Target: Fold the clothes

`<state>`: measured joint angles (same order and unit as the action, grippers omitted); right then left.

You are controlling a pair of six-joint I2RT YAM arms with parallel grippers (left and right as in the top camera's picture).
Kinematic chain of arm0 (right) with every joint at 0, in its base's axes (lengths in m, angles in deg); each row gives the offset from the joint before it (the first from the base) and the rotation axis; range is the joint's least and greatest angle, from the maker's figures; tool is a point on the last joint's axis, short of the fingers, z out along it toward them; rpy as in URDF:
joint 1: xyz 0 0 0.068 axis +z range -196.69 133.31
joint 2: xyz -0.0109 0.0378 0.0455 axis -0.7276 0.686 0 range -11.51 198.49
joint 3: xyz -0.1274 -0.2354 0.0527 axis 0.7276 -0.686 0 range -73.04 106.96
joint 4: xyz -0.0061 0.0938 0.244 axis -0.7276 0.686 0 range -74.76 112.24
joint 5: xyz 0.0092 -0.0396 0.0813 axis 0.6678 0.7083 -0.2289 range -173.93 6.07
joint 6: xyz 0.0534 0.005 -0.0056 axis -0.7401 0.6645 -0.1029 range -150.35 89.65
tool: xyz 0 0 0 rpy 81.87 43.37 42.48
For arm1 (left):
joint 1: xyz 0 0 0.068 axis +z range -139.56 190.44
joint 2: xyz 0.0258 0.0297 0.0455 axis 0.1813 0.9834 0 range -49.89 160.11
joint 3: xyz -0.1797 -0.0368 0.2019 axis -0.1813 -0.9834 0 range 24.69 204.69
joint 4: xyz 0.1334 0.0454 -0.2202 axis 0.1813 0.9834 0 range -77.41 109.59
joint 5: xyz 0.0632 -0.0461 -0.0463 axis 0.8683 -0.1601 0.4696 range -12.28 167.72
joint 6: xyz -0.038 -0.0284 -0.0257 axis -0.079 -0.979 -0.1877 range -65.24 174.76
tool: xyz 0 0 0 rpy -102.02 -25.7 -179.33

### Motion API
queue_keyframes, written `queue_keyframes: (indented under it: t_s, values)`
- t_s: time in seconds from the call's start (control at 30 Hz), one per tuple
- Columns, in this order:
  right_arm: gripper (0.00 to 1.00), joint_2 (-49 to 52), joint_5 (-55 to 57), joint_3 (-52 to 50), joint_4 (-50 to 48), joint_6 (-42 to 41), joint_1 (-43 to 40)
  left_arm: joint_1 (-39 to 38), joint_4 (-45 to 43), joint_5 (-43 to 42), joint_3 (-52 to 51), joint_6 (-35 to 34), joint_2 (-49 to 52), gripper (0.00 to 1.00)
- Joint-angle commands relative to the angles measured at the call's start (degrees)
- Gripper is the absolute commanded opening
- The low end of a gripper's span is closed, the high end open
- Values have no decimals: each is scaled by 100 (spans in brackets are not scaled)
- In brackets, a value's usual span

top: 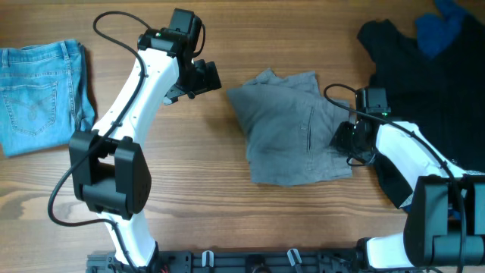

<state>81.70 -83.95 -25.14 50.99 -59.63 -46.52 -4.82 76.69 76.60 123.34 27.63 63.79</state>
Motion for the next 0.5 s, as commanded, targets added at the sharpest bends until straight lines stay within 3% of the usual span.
queue_keyframes:
  t_s: [0.0, 0.03, 0.07, 0.1, 0.17, 0.47]
  values:
    - [59, 267, -417, -505, -402, 81, -42, 2, 4, 59, 68, -31, -109, 98]
    - [55, 302, -612, -625, -599, 81, -42, 2, 4, 59, 68, -31, -109, 98]
    - [45, 308, -743, -691, -717, 79, -42, 2, 4, 59, 68, -31, -109, 98]
    - [27, 299, -852, -691, -817, 81, -42, 2, 4, 59, 68, -31, -109, 98]
    - [7, 295, -997, -669, -925, 85, -42, 2, 4, 59, 68, -31, -109, 98]
    - [4, -149, -1106, 697, -72, 435, -35, 2, 4, 59, 68, -31, -109, 98]
